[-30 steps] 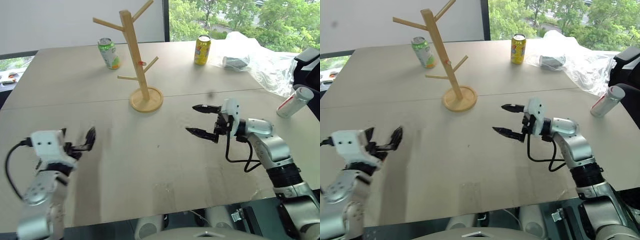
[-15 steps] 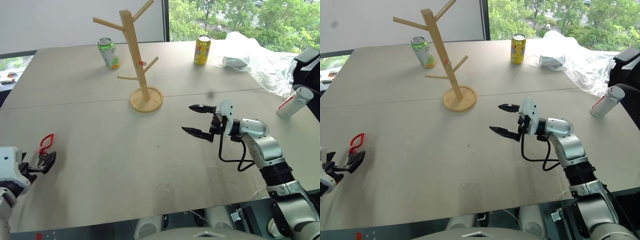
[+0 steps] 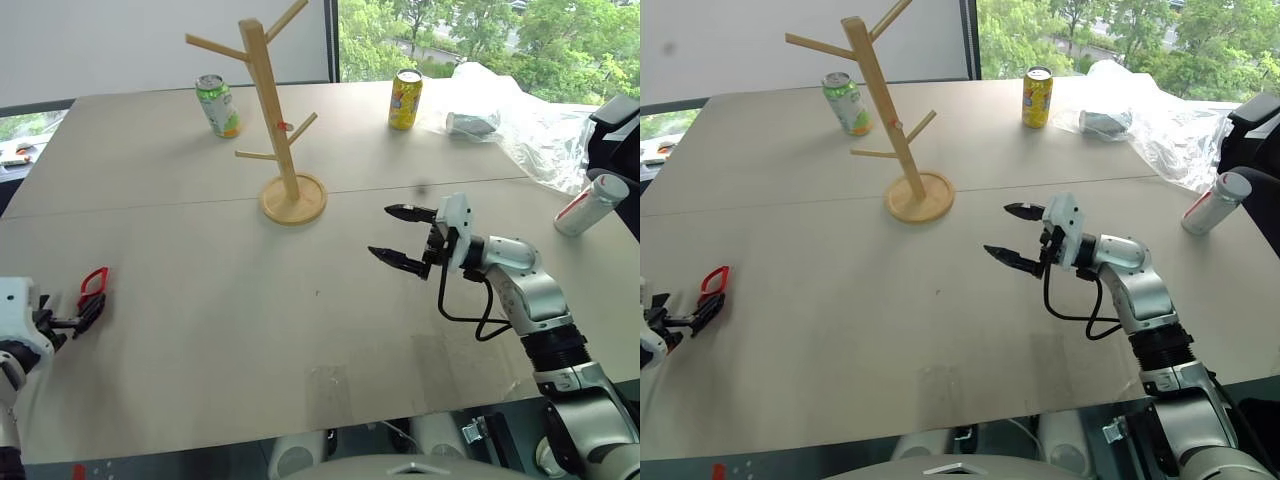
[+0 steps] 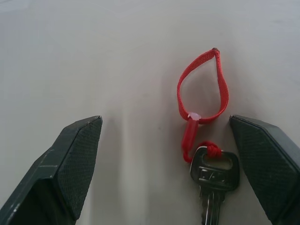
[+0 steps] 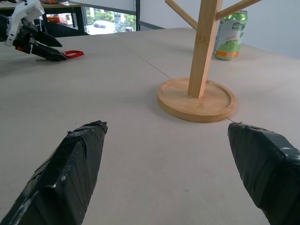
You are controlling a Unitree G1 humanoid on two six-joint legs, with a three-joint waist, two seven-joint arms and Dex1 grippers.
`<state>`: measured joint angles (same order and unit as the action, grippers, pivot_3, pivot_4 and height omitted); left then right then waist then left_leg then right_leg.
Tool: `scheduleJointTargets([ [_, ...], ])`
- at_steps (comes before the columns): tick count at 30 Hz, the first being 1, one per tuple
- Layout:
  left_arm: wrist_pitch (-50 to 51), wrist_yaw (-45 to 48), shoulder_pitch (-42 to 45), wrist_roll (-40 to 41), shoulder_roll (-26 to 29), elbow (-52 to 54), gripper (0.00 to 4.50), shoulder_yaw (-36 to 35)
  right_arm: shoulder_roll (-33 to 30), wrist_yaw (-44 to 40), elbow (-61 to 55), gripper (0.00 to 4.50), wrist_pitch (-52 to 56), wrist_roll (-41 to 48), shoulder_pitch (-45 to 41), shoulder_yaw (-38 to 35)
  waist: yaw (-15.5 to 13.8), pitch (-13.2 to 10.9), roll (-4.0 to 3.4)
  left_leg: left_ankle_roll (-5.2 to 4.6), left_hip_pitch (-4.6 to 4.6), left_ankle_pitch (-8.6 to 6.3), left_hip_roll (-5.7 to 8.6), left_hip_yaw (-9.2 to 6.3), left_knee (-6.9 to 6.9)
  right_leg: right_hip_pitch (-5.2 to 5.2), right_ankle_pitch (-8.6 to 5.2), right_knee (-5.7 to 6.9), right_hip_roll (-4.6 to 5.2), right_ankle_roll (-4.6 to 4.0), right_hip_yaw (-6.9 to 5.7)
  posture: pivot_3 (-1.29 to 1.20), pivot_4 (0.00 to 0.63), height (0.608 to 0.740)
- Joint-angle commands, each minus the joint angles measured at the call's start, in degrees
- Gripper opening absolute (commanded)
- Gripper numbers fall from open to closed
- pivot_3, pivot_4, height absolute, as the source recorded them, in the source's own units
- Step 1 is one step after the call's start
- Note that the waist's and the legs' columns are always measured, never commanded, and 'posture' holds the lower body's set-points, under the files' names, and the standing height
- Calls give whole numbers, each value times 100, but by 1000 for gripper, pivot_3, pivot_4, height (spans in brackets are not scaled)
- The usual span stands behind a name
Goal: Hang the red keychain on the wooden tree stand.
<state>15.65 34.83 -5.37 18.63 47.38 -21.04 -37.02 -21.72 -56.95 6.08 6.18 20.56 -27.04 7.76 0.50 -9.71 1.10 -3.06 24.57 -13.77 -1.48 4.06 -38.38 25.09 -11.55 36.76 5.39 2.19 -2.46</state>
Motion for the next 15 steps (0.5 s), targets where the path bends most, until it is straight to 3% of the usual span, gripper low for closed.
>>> scheduleJointTargets([
  [1, 17, 92, 31, -99, -13, -27, 4500, 274, -52, 40, -251, 4443, -6, 67, 18, -192, -16, 2, -6, 1, 0, 0, 2, 0, 0, -1, 0, 0, 5, 0, -2, 0, 150, 740],
  [4, 128, 109, -21, -91, -30, 14, 4500, 289, -71, 62, -275, 4443, 17, 78, 30, -207, -25, 2, -8, 1, 0, -1, 9, 0, 0, -1, 0, 1, 18, 0, -4, 0, 150, 740],
  [7, 283, 88, -123, -30, -75, 167, 3714, 253, -84, 91, -269, 4500, 36, 83, 30, -230, -23, 3, -11, 1, 0, -1, 12, 0, 0, -1, 0, 1, 21, 1, -4, 0, 150, 740],
  [15, 661, 97, -347, 161, -104, 560, 91, 98, -29, 122, -238, 4500, 110, 109, -26, -267, 33, 3, -12, -22, -2, 13, 10, 0, 3, -3, 0, 3, 15, 1, -3, 0, 150, 740],
])
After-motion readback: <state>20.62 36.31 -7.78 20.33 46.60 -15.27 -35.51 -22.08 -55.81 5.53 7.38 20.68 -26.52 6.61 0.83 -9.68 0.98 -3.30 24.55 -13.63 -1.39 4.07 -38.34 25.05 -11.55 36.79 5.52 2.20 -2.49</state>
